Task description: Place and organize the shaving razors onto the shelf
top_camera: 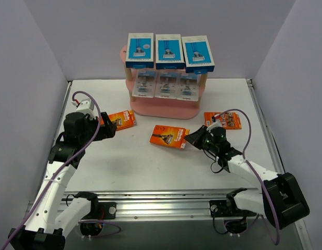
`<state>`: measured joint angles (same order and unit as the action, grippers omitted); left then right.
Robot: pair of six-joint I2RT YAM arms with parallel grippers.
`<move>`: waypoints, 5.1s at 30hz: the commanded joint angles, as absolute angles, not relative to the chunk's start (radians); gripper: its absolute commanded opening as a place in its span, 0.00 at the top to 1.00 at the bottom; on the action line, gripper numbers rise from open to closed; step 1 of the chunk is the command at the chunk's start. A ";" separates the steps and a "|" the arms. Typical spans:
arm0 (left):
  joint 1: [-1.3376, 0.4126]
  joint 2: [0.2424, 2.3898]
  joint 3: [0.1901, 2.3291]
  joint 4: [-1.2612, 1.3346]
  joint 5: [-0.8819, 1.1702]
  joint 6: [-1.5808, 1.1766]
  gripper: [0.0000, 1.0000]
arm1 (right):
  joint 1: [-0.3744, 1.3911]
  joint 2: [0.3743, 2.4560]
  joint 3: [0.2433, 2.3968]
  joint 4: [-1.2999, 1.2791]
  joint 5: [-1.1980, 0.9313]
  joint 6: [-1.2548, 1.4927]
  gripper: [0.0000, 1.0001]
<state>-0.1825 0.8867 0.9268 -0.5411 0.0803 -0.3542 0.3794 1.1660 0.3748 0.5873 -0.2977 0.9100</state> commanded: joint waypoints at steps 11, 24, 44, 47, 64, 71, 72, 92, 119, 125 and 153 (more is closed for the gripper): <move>-0.187 0.880 0.950 -0.528 0.101 -0.339 0.06 | 0.374 1.256 0.655 0.420 -0.233 0.657 1.00; -0.189 0.877 0.948 -0.523 0.113 -0.337 0.06 | 0.338 1.341 0.706 0.457 -0.095 0.595 1.00; -0.187 0.879 0.948 -0.517 0.124 -0.337 0.06 | 0.262 1.445 0.609 0.684 -0.025 0.900 1.00; -0.189 0.879 0.948 -0.517 0.126 -0.337 0.06 | 0.262 1.473 0.598 0.709 -0.017 0.949 1.00; -0.187 0.882 0.946 -0.514 0.135 -0.339 0.06 | 0.347 1.586 0.526 0.910 0.185 1.311 1.00; -0.189 0.884 0.945 -0.515 0.138 -0.339 0.06 | 0.416 1.612 0.552 0.905 0.325 1.433 1.00; -0.189 0.884 0.945 -0.514 0.138 -0.341 0.06 | 0.429 1.614 0.554 0.902 0.342 1.448 1.00; -0.189 0.902 0.942 -0.505 0.166 -0.345 0.06 | 0.508 1.667 0.687 0.680 0.664 1.773 1.00; -0.193 0.920 0.939 -0.500 0.189 -0.350 0.06 | 0.603 1.810 0.873 0.304 0.821 2.155 1.00; -0.196 0.925 0.940 -0.499 0.189 -0.350 0.06 | 0.607 1.822 0.885 0.305 0.835 2.175 1.00; -0.209 0.923 0.940 -0.499 0.190 -0.350 0.06 | 0.638 1.922 0.960 0.388 0.868 2.197 1.00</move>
